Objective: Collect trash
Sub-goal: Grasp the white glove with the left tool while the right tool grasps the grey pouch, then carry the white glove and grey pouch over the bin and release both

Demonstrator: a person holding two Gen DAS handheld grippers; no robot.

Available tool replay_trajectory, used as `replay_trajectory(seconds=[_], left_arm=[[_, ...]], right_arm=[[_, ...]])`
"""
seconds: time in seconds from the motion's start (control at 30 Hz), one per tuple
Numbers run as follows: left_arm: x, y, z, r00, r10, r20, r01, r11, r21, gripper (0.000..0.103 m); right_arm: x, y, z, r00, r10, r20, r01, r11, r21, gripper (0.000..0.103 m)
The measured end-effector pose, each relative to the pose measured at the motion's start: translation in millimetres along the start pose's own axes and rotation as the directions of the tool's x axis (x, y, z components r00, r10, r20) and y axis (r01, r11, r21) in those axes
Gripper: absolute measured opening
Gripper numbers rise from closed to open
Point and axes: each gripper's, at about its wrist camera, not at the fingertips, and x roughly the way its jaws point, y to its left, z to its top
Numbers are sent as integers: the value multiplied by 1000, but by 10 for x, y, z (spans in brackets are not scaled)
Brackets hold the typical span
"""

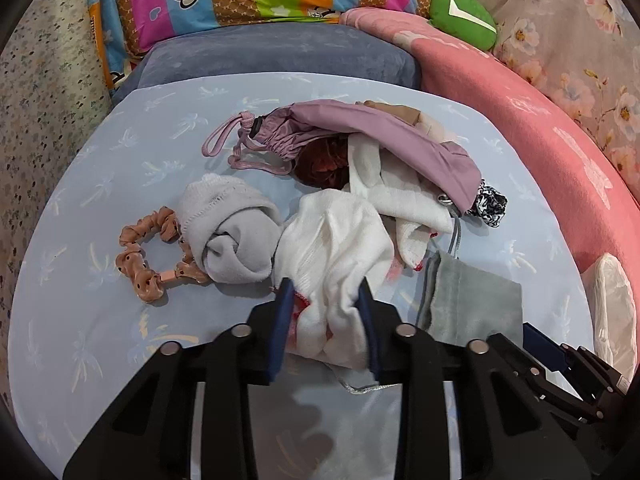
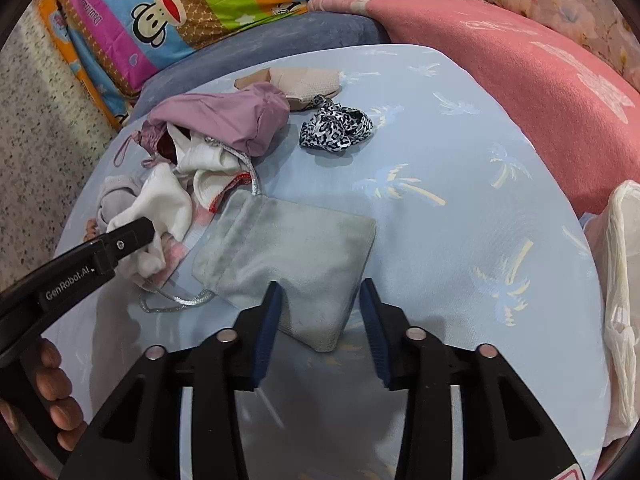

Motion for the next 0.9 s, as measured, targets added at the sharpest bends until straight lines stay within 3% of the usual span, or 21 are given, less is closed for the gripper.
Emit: replay_trajectory(seconds=[0.07, 0.17, 0.53, 0.9], left_arm=[[-11, -6, 10, 1000, -2, -1, 2, 1000, -5, 22], [-70, -40, 22, 1000, -7, 9, 7, 1000, -1, 17], [-545, -350, 78, 993, -41, 108, 36, 998, 52, 16], [-951, -944, 22, 978, -119, 170, 95, 985, 143, 16]], right_arm=[[2, 0, -5, 1000, 6, -9, -6, 1000, -3, 12], [-34, -18, -8, 1000, 24, -13, -24, 1000, 5, 5], [-707, -122, 87, 990, 54, 128, -58, 998, 30, 4], [-1526, -651, 172, 960, 36, 279, -66, 993, 98, 4]])
